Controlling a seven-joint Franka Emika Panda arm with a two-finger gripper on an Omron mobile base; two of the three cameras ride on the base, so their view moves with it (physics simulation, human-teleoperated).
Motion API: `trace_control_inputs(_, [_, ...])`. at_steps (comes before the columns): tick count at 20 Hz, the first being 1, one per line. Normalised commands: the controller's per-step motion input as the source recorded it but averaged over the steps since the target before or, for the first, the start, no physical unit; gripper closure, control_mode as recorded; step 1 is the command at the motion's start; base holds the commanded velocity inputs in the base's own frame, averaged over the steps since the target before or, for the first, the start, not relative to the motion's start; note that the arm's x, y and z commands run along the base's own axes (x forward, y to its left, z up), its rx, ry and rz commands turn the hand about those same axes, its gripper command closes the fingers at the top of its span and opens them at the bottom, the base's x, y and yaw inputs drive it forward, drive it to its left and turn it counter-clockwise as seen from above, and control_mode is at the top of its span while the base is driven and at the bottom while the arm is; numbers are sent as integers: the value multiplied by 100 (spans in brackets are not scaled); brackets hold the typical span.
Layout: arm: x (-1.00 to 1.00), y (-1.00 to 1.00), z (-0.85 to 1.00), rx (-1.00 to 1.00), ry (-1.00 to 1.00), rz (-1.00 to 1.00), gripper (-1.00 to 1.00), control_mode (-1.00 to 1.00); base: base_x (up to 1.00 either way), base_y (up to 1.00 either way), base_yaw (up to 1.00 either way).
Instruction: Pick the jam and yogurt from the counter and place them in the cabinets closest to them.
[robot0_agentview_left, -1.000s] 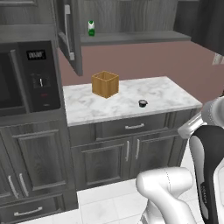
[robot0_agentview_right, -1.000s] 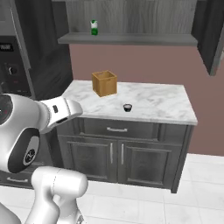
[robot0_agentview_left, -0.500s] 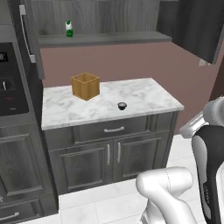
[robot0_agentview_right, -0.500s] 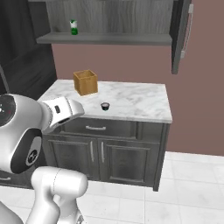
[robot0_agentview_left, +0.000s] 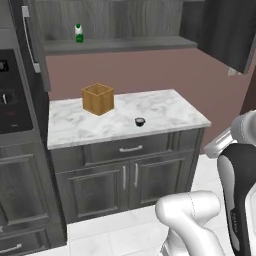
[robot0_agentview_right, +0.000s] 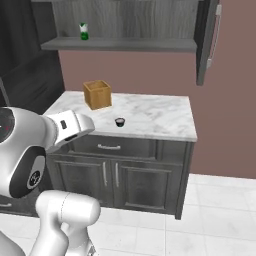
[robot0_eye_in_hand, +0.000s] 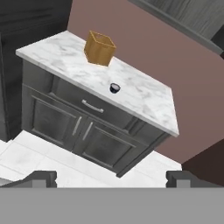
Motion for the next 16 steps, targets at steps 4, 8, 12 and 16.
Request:
trace_control_inputs(4, [0, 0, 0, 0, 0, 0, -100, 100, 49, 0, 0])
trace_control_inputs(8, [0, 0, 0, 0, 0, 0, -100, 100, 55, 0, 0])
trace_control_inputs(12, [0, 0, 0, 0, 0, 0, -100, 100, 57, 0, 0])
trace_control_inputs(16, [0, 0, 0, 0, 0, 0, -100, 100, 59, 0, 0])
